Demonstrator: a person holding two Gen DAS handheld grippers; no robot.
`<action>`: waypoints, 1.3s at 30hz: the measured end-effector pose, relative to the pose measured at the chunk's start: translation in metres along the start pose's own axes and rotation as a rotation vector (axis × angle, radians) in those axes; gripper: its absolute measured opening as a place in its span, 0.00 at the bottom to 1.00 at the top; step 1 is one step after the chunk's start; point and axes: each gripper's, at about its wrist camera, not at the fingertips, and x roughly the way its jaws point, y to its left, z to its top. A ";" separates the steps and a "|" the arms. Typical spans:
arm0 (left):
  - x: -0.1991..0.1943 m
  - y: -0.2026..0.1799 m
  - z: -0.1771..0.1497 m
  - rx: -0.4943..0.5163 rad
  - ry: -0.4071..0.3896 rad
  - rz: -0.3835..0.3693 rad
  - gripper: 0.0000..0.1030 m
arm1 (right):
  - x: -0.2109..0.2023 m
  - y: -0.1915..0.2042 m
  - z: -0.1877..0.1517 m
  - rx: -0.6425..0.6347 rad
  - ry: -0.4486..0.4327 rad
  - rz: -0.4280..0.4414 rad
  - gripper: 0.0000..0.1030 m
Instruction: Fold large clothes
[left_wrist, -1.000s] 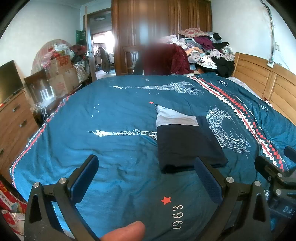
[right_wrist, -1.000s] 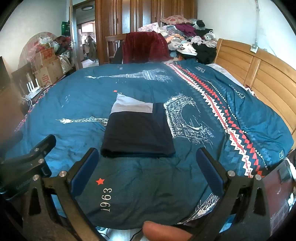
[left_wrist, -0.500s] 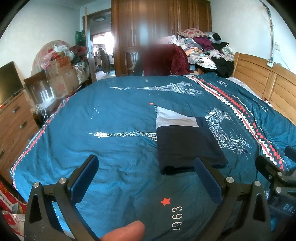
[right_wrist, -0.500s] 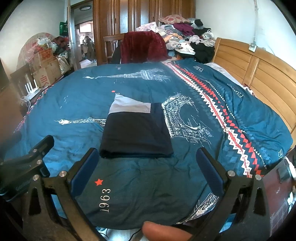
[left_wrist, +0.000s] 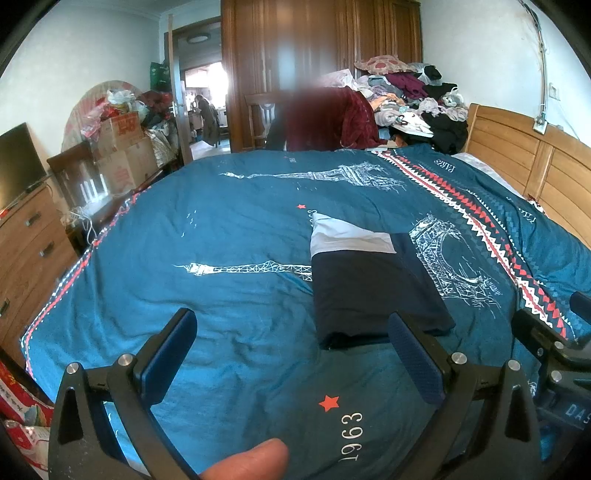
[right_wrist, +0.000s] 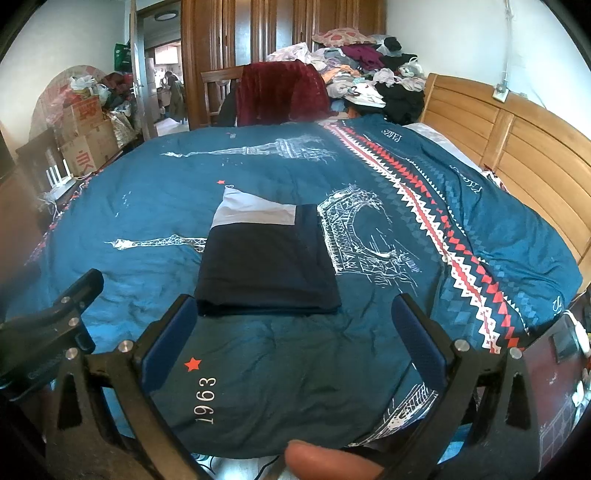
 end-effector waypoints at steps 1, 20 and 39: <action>0.001 0.000 -0.001 -0.001 0.000 0.000 1.00 | 0.000 -0.001 0.000 0.001 0.000 0.000 1.00; 0.010 -0.002 0.001 -0.006 0.027 0.022 1.00 | 0.002 -0.007 -0.003 0.001 0.002 -0.001 1.00; 0.015 0.009 -0.004 -0.026 0.031 0.022 1.00 | 0.003 0.005 -0.003 -0.017 0.014 -0.002 1.00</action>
